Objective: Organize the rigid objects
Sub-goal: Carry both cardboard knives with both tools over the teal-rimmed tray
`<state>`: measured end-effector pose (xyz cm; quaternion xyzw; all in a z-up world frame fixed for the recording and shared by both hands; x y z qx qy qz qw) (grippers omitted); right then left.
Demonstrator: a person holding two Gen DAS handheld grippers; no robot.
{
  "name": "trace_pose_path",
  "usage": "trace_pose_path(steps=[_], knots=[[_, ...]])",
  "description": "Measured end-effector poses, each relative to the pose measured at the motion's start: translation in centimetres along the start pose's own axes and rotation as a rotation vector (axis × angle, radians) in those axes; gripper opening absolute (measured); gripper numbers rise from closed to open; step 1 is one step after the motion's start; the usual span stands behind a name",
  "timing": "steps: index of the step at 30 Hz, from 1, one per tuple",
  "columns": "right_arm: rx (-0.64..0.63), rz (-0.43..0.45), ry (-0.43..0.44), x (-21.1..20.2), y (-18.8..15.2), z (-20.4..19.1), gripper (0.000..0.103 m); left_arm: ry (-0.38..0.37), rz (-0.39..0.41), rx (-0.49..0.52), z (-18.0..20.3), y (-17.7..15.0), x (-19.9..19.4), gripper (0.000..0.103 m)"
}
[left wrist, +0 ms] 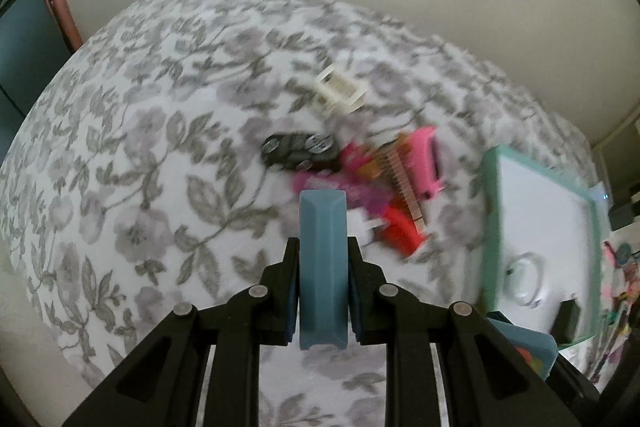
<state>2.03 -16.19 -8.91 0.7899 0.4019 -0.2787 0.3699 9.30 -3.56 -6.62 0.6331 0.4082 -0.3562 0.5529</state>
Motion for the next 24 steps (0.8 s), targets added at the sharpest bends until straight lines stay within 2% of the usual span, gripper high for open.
trace_pose_path(steps=[7, 11, 18, 24], knots=[[0.064, 0.116, -0.037, -4.3, 2.8, 3.0, 0.023, -0.09, 0.039, 0.059, 6.7, 2.1, -2.3, 0.022], [0.098, 0.168, -0.094, -6.3, 4.4, 5.6, 0.023, -0.151, 0.041, 0.1, 11.0, 2.6, -3.0, 0.022], [0.149, 0.229, -0.233, -9.7, 6.0, 10.7, 0.023, -0.192, 0.033, 0.161, 17.1, 2.6, -2.4, 0.022], [0.211, 0.232, -0.331, -10.7, 6.1, 15.2, 0.023, -0.19, 0.013, 0.186, 20.4, 2.3, -1.2, 0.022]])
Point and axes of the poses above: each gripper's, at about its wrist camera, not at the fingertips, and x roughly the way its jaws point, z to its right, y to its top, the point moved 8 cm from there along x, roughly the way its jaws point, and after that the axes turned 14 degrees about y, right-handed, at the moved point
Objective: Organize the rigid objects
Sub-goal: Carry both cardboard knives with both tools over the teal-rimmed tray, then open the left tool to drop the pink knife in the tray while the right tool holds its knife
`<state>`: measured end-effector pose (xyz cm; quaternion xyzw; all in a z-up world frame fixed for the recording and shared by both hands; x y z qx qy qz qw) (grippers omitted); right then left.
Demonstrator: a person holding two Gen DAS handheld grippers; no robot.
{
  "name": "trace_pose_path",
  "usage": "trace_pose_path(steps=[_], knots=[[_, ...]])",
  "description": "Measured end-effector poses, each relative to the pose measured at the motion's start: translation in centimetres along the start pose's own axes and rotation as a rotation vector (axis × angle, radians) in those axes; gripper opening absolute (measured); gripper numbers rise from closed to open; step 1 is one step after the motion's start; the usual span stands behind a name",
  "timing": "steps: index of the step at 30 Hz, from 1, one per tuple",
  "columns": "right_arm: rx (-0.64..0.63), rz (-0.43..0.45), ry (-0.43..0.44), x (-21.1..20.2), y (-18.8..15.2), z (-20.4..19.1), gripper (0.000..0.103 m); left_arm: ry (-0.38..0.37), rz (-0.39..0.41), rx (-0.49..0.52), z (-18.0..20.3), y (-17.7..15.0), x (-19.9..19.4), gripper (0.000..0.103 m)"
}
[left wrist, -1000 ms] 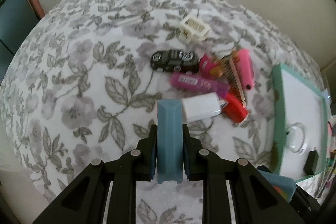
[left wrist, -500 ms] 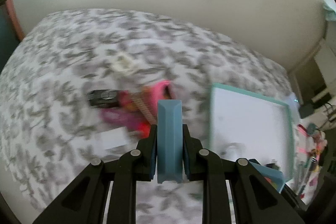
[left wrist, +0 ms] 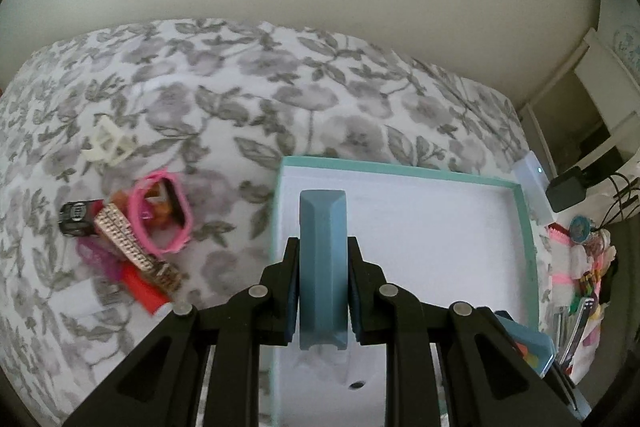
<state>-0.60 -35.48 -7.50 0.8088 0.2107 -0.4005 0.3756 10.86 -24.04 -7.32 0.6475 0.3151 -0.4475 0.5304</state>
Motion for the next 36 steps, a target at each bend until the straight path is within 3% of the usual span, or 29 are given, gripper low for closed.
trace_pose_path(steps=[5, 12, 23, 25, 27, 32, 35, 36], knots=[[0.034, 0.008, -0.047, 0.3, 0.5, 2.4, 0.023, -0.004, -0.022, -0.028, 1.1, 0.0, 1.7, 0.022], [0.039, -0.001, -0.072, 1.1, 0.7, 3.4, 0.023, 0.0, -0.025, 0.016, 2.3, -1.0, 3.0, 0.022], [0.029, -0.052, -0.089, 2.8, -0.3, 3.6, 0.023, -0.013, -0.005, 0.047, 2.3, -0.6, 1.7, 0.022], [0.022, -0.055, -0.09, 2.9, -0.3, 3.5, 0.023, -0.009, 0.01, 0.052, 2.2, -0.4, 1.1, 0.028], [0.013, -0.056, -0.095, 2.9, -0.2, 3.3, 0.023, -0.012, 0.02, 0.056, 2.1, -0.2, 0.7, 0.054], [-0.004, -0.062, -0.107, 2.9, -0.3, 3.2, 0.023, 0.004, 0.04, 0.062, 1.6, 0.3, -0.5, 0.056], [-0.012, -0.068, -0.116, 3.1, -0.3, 3.2, 0.023, 0.055, 0.045, 0.056, 0.7, 0.5, -0.9, 0.071], [-0.016, -0.071, -0.119, 3.2, -0.3, 3.2, 0.024, 0.073, 0.048, 0.052, 0.3, 0.6, -1.0, 0.072]])
Point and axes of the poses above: each gripper's, at about its wrist camera, not at the fingertips, and x roughly the way its jaws point, z to its right, y to its top, the point moved 8 cm from there along x, roughly the way its jaws point, and after that the axes turned 14 degrees about y, right-handed, at the moved point
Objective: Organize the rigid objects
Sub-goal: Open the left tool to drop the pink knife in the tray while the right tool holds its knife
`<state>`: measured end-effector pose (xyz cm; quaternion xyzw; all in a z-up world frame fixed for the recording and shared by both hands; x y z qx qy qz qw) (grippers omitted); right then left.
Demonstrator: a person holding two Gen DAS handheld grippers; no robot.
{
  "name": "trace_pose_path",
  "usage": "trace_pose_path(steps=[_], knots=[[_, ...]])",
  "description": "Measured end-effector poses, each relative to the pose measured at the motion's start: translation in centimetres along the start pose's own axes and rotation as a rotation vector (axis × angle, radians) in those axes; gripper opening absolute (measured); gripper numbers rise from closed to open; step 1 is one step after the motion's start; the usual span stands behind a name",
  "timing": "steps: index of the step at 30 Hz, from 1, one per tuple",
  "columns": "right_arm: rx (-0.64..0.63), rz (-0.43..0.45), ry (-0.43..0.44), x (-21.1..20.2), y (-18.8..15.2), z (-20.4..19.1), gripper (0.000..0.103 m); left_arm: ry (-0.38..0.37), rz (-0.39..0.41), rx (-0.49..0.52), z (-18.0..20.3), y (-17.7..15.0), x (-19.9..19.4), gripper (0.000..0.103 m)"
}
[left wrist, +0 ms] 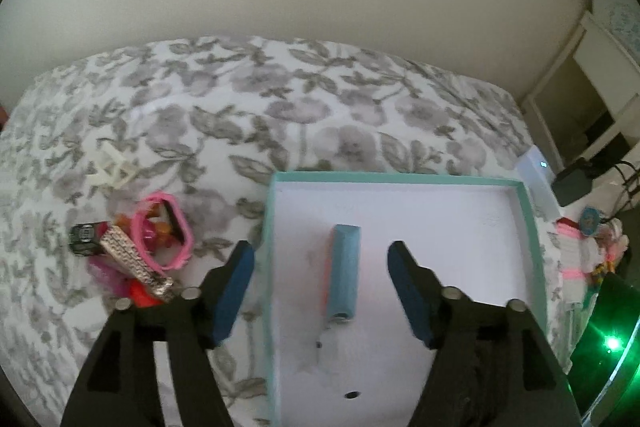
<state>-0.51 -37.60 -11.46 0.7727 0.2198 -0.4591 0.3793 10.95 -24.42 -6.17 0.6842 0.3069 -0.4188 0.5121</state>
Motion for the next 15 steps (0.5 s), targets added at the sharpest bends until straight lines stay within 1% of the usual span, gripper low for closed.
trace_pose_path(steps=[2, 5, 10, 11, 12, 13, 14, 15], knots=[[-0.007, 0.0, -0.013, 0.1, 0.0, 0.1, 0.024, 0.024, 0.003, -0.005, -0.7, 0.1, 0.0, 0.073], [-0.013, 0.012, -0.021, -0.1, 0.2, 0.0, 0.024, 0.072, 0.002, -0.007, -2.0, 0.2, 0.3, 0.077], [-0.031, 0.014, -0.055, -0.2, 0.4, 0.0, 0.026, 0.1, -0.005, -0.023, -3.6, 0.4, 0.6, 0.078], [-0.03, 0.016, -0.055, -0.2, 0.4, 0.0, 0.03, 0.101, -0.005, -0.026, -3.9, 0.5, 0.6, 0.078], [-0.026, 0.018, -0.056, -0.3, 0.4, 0.0, 0.038, 0.098, -0.004, -0.03, -4.2, 0.5, 0.7, 0.078], [-0.023, 0.02, -0.052, -0.3, 0.4, 0.0, 0.041, 0.097, -0.003, -0.032, -4.4, 0.6, 0.7, 0.079], [-0.018, 0.022, -0.048, -0.3, 0.4, 0.0, 0.048, 0.098, -0.004, -0.037, -4.7, 0.6, 0.8, 0.079], [-0.014, 0.024, -0.046, -0.3, 0.4, -0.1, 0.053, 0.098, -0.006, -0.044, -5.0, 0.7, 0.9, 0.079]])
Point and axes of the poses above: each gripper's, at about its wrist camera, not at the fingertips, and x roughly the way its jaws point, z to its right, y to its top, the point moved 8 cm from there along x, roughly the way its jaws point, and after that the axes turned 14 degrees about y, right-handed, at the moved point
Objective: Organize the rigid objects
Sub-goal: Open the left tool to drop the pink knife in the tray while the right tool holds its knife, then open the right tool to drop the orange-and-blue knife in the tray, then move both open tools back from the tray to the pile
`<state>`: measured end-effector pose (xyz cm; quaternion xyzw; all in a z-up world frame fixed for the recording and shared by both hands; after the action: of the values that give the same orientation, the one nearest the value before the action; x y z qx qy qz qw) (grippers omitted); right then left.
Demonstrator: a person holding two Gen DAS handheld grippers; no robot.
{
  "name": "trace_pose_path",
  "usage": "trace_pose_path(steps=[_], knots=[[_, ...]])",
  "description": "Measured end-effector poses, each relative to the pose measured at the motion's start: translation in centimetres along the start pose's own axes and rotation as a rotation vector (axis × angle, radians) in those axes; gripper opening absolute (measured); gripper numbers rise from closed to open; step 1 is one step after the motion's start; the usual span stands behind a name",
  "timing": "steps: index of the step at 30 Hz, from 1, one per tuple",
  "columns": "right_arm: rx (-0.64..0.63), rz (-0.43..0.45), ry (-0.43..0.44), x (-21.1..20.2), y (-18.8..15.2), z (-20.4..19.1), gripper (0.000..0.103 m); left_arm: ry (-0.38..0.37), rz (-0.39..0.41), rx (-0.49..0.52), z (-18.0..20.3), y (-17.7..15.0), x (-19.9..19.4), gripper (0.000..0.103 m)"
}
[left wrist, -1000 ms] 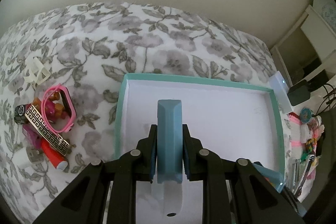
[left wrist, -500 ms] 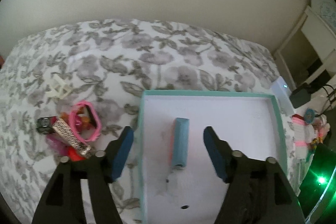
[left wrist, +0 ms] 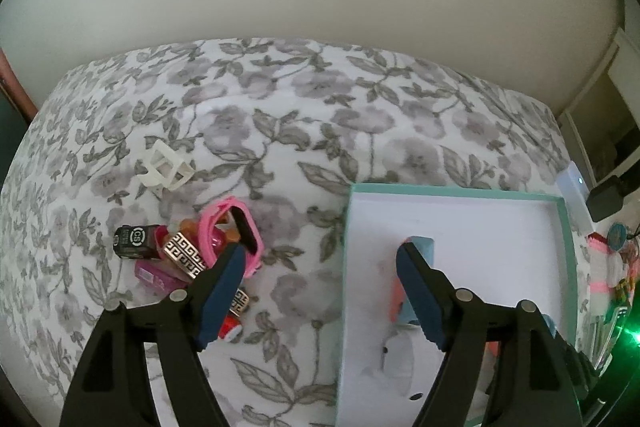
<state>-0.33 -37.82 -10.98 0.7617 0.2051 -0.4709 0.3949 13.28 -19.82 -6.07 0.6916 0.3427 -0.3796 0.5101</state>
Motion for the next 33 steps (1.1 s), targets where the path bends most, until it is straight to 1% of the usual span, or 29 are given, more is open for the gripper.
trace_pose_path(steps=[1, 2, 3, 4, 5, 9, 10, 12, 14, 19, 23, 30, 33], knots=[[0.003, 0.001, 0.0, 0.0, 0.0, 0.0, 0.055, -0.001, -0.003, -0.008, -0.2, 0.0, 0.2, 0.079], [0.005, 0.001, -0.003, 0.1, 0.0, 0.0, 0.06, -0.005, -0.008, -0.018, -0.6, 0.0, 0.4, 0.08], [0.005, 0.0, -0.005, 0.1, -0.1, 0.0, 0.063, -0.007, -0.01, -0.024, -0.8, 0.0, 0.5, 0.082], [0.004, -0.002, -0.005, 0.2, -0.1, -0.1, 0.065, -0.008, -0.012, -0.031, -1.0, -0.1, 0.7, 0.086], [0.002, -0.004, -0.004, 0.2, -0.1, -0.2, 0.067, -0.009, -0.015, -0.037, -1.2, -0.1, 0.8, 0.092], [0.003, 0.008, 0.002, 0.2, 0.0, -0.4, 0.082, -0.012, -0.013, -0.052, -1.9, -0.1, 1.3, 0.093], [0.007, 0.014, 0.007, 0.2, 0.0, -0.5, 0.084, -0.011, -0.015, -0.054, -2.0, -0.1, 1.5, 0.093], [0.012, 0.025, 0.01, 0.2, 0.1, -0.5, 0.096, -0.017, -0.018, -0.06, -2.3, -0.1, 1.7, 0.093], [0.016, 0.031, 0.013, 0.2, 0.1, -0.7, 0.1, -0.024, -0.023, -0.069, -2.6, -0.2, 1.8, 0.093], [0.026, 0.054, 0.033, 0.0, 0.3, -1.0, 0.103, -0.03, -0.02, -0.075, -3.2, -0.1, 1.8, 0.093], [0.026, 0.083, 0.021, -0.5, 0.6, -0.9, 0.103, -0.034, -0.014, -0.076, -3.5, -0.1, 1.6, 0.093], [0.032, 0.118, 0.0, -1.4, 1.1, -0.5, 0.103, -0.019, 0.015, -0.072, -3.9, 0.1, 0.6, 0.093], [0.037, 0.125, 0.004, -1.6, 1.3, -0.7, 0.103, -0.006, 0.025, -0.083, -4.7, 0.2, 0.2, 0.093]])
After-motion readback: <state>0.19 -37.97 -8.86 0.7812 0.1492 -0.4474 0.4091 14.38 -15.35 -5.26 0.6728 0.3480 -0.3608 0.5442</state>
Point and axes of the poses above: each gripper's, at about its wrist camera, not at the fingertips, and x roughly the way its jaws point, z to its right, y to its top, the point moved 8 cm from there along x, roughly the way its jaws point, and after that the axes turned 14 degrees about y, right-handed, at the moved point
